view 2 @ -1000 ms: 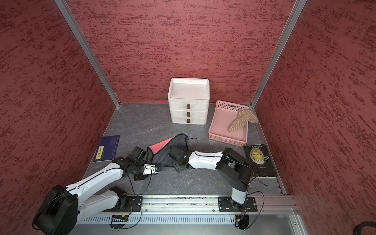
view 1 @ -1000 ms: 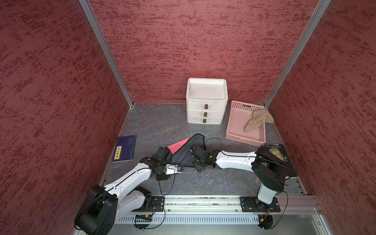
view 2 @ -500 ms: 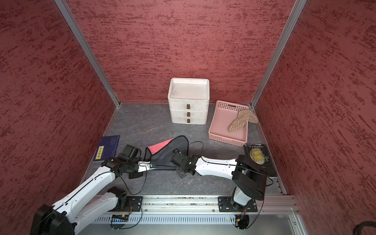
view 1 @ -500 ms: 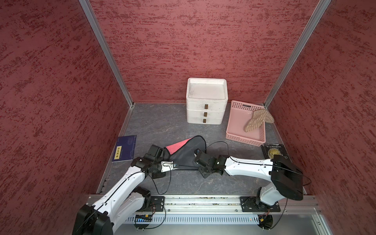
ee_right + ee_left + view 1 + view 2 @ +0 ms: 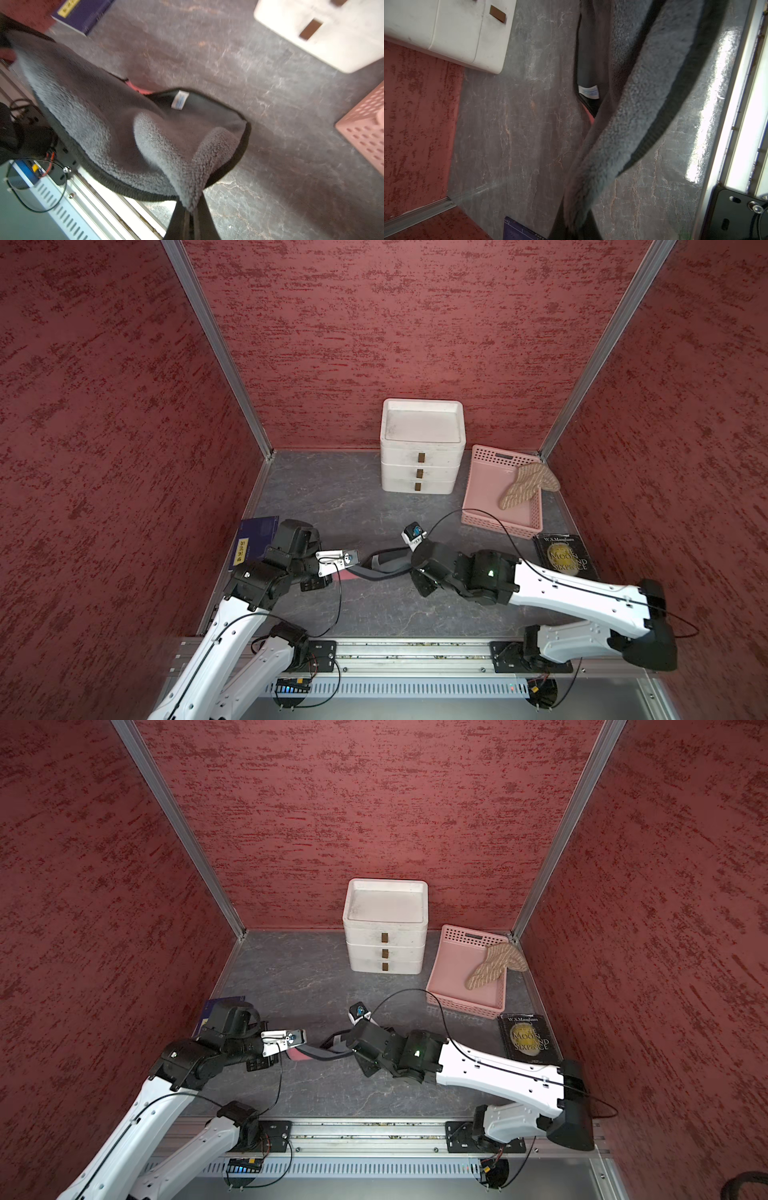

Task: Fold the square dishcloth
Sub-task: Flatten out the cleaning item at the center of the board, then fold the cleaning item at the center of the board.

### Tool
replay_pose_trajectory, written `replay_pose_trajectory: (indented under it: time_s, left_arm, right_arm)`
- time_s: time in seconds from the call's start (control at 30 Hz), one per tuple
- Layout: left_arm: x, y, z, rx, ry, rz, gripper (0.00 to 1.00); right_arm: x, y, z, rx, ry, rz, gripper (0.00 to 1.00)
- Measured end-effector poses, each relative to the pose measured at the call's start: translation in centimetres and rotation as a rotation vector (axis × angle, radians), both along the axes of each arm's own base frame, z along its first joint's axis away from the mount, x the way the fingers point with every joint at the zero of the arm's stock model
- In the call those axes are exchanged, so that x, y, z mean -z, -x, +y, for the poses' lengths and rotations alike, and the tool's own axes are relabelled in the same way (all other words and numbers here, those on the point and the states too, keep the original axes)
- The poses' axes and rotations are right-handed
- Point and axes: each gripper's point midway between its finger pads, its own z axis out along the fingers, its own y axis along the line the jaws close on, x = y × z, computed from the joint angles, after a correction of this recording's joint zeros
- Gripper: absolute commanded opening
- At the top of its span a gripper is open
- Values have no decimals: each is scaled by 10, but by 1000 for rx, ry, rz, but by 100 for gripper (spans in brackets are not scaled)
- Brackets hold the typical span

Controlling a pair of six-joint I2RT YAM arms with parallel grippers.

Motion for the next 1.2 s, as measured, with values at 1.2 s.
replay_pose_trajectory:
  time_s: [1.2]
  left_arm:
    - [124, 40, 3, 33, -129, 343, 4]
  right_arm:
    - [140, 46, -29, 131, 200, 349, 0]
